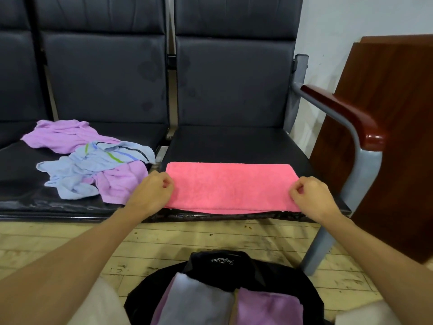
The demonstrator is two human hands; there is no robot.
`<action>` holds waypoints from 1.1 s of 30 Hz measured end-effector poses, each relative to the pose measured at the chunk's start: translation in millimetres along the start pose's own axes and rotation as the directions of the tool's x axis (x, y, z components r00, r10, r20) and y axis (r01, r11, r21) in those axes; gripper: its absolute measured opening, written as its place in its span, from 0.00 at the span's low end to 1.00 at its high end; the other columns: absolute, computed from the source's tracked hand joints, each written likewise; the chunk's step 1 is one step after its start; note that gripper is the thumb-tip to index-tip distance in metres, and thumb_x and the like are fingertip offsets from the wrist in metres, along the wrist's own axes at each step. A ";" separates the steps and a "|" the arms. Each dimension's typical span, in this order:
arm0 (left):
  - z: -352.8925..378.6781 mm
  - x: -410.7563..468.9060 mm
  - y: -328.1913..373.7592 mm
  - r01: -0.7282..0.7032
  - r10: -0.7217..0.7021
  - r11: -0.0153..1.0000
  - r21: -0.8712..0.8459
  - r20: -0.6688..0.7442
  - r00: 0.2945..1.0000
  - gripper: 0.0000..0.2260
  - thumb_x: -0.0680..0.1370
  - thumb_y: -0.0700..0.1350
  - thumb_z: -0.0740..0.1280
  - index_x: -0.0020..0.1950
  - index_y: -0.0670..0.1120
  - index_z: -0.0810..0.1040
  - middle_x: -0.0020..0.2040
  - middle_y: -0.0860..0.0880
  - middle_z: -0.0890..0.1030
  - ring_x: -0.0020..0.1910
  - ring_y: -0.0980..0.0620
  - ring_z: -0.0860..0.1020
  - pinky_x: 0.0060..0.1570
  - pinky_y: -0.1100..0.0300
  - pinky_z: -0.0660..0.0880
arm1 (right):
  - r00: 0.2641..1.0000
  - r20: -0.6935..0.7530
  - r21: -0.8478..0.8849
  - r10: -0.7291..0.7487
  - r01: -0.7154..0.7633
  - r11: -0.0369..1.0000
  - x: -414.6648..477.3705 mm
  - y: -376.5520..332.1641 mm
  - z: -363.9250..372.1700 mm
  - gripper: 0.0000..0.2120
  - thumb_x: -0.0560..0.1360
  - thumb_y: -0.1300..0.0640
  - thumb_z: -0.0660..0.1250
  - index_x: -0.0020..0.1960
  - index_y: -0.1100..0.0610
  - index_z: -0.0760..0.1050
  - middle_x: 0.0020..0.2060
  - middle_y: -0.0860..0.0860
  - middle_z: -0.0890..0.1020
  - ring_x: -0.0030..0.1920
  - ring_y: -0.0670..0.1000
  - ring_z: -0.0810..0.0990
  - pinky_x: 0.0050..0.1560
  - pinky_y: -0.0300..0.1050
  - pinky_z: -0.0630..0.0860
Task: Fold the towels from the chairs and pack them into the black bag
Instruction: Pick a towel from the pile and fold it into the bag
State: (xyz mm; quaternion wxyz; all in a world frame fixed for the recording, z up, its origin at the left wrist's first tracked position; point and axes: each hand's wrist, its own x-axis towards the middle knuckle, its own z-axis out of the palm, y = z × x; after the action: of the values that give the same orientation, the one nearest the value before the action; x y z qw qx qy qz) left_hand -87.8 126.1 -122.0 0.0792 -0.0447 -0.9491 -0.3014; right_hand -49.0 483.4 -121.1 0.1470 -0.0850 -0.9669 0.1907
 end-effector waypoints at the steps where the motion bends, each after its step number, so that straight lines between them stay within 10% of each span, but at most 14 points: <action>1: 4.9 5.1 -3.0 0.038 -0.038 0.999 -0.003 -0.017 0.999 0.03 0.76 0.41 0.63 0.48 0.45 0.76 0.51 0.46 0.75 0.50 0.46 0.75 0.53 0.53 0.71 | 1.000 0.001 -0.008 0.028 -0.028 1.000 1.3 -2.8 2.0 0.05 0.76 0.59 0.64 0.48 0.60 0.77 0.49 0.55 0.78 0.48 0.56 0.78 0.52 0.53 0.75; 8: 18.1 31.4 -10.6 0.355 -0.361 0.932 0.075 0.075 0.930 0.28 0.70 0.60 0.70 0.54 0.37 0.75 0.53 0.39 0.78 0.52 0.39 0.78 0.54 0.45 0.75 | 0.947 0.006 -0.020 0.322 -0.322 0.947 19.3 -8.8 11.3 0.18 0.74 0.56 0.67 0.61 0.60 0.67 0.56 0.57 0.75 0.59 0.60 0.74 0.62 0.55 0.65; 14: 16.5 24.3 12.4 0.294 -0.317 0.942 0.163 0.141 0.938 0.20 0.77 0.52 0.63 0.63 0.40 0.71 0.61 0.42 0.76 0.61 0.41 0.74 0.62 0.48 0.70 | 0.915 0.106 -0.157 0.390 -0.372 0.915 25.2 -11.4 10.8 0.12 0.76 0.50 0.62 0.40 0.57 0.73 0.38 0.53 0.78 0.45 0.56 0.76 0.53 0.51 0.60; 19: 11.3 14.6 29.0 0.344 -0.328 0.850 -0.399 0.110 0.938 0.18 0.78 0.43 0.64 0.67 0.40 0.69 0.64 0.42 0.75 0.60 0.43 0.75 0.55 0.55 0.72 | 0.912 0.189 0.112 0.364 -0.388 0.915 22.8 -24.6 6.8 0.15 0.78 0.49 0.63 0.51 0.62 0.73 0.48 0.56 0.77 0.47 0.57 0.76 0.46 0.47 0.70; 23: 2.9 5.7 37.1 0.486 -0.406 0.475 -0.734 0.307 0.861 0.17 0.74 0.37 0.69 0.61 0.36 0.72 0.51 0.39 0.80 0.40 0.47 0.80 0.28 0.59 0.77 | 0.868 0.305 0.567 0.393 -0.497 0.657 24.8 -29.7 8.7 0.21 0.73 0.61 0.68 0.64 0.65 0.71 0.53 0.60 0.78 0.51 0.59 0.78 0.50 0.52 0.77; 27: -6.0 -1.3 44.4 0.453 -0.415 0.229 -0.861 0.335 0.846 0.04 0.76 0.39 0.68 0.49 0.42 0.75 0.35 0.45 0.80 0.28 0.54 0.79 0.27 0.64 0.75 | 0.765 0.460 0.646 0.452 -0.637 0.421 28.3 -22.5 10.4 0.33 0.69 0.56 0.74 0.70 0.59 0.64 0.61 0.59 0.74 0.58 0.61 0.77 0.59 0.62 0.76; 33: -6.4 4.5 90.8 0.414 -0.351 0.345 -0.842 0.293 0.889 0.07 0.81 0.43 0.60 0.45 0.45 0.74 0.37 0.46 0.77 0.33 0.53 0.77 0.33 0.60 0.72 | 0.736 0.543 0.686 0.403 -0.666 0.292 26.5 -17.0 4.2 0.18 0.76 0.56 0.67 0.64 0.58 0.70 0.56 0.58 0.79 0.52 0.58 0.79 0.54 0.56 0.78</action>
State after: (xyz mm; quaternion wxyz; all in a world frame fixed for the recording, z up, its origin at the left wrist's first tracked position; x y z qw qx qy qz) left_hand -79.4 196.5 -64.7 -0.0573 0.1342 -0.6332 -0.7601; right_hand -77.2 472.2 -111.4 -0.0360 -0.2959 -0.6638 0.6859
